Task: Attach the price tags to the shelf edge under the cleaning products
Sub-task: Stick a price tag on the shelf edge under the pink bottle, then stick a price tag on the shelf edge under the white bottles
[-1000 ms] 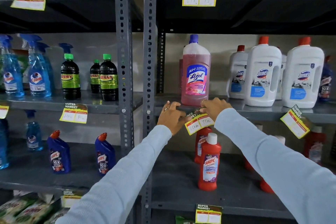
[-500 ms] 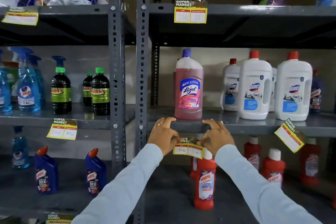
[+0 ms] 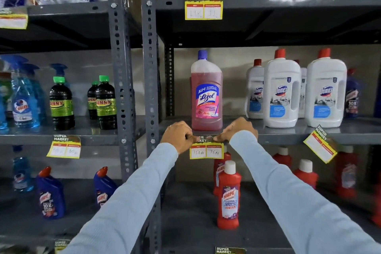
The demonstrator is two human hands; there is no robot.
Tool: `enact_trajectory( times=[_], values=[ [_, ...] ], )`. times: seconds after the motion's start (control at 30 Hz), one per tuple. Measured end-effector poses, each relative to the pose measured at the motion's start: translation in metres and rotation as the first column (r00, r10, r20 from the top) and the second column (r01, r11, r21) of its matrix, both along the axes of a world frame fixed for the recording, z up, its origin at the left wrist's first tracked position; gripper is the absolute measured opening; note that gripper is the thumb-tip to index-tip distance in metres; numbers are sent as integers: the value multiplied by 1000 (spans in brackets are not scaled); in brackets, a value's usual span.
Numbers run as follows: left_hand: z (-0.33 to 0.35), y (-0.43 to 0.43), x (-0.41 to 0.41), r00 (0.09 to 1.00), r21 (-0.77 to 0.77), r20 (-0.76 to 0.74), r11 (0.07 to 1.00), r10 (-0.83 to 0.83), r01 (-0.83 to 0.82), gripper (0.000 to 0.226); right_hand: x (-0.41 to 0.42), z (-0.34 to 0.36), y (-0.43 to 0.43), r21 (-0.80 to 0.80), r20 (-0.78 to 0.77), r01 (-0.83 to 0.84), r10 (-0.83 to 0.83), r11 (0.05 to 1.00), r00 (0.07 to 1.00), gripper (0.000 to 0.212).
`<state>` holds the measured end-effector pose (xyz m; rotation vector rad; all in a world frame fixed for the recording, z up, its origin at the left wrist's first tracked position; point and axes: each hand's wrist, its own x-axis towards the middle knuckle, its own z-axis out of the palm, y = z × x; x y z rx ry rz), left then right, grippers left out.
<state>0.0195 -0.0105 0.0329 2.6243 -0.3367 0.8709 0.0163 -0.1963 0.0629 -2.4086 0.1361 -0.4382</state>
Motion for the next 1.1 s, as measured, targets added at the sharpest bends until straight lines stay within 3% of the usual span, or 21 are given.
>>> enact_trajectory(
  times=[0.1,0.17,0.3,0.4,0.47,0.5,0.57,0.63,0.7,0.77,0.87,1.0,1.1],
  values=[
    [-1,-4,0,999,-87,-8,995,48,-48,38,2,0,-1,-7,18,11,-11,1000,1000,62],
    [2,-6,1,996,-171,-22,982,84,-86,51,5,1,-5,-10,32,-14,15,1000,999,53],
    [8,-6,-3,999,-275,-41,960,36,-46,54,5,1,-12,9,66,-68,67,998,996,36],
    [15,-7,-10,996,-341,-91,939,17,-47,48,6,0,-25,67,98,-144,137,987,986,16],
    [20,-9,-18,988,-356,-150,931,30,-83,27,10,-7,-47,59,171,-231,218,971,961,13],
    [22,-13,-22,983,-325,-183,941,31,-91,23,8,-14,-62,49,241,-255,237,966,941,16],
    [21,-30,-28,982,-183,-182,980,47,-81,52,-4,-30,-99,75,430,-262,206,962,879,16],
    [18,-57,-32,998,-44,-27,998,53,-54,63,-17,-47,-139,111,562,-195,100,975,821,21],
    [20,-97,-32,989,74,150,997,17,-29,60,-23,-59,-184,117,585,-18,-55,993,809,27],
    [29,-142,-29,979,102,183,992,-88,70,52,-20,-67,-230,67,502,192,-199,979,842,36],
    [37,-219,-16,972,173,-5,957,-235,232,43,-11,-72,-286,-158,250,363,-318,918,914,51],
    [39,-305,9,959,337,-233,912,-160,234,56,14,-62,-316,-441,116,240,-211,865,971,43],
    [40,-345,24,979,469,-201,873,-47,138,53,32,-59,-326,-383,106,170,-139,908,985,34]
  ],
)
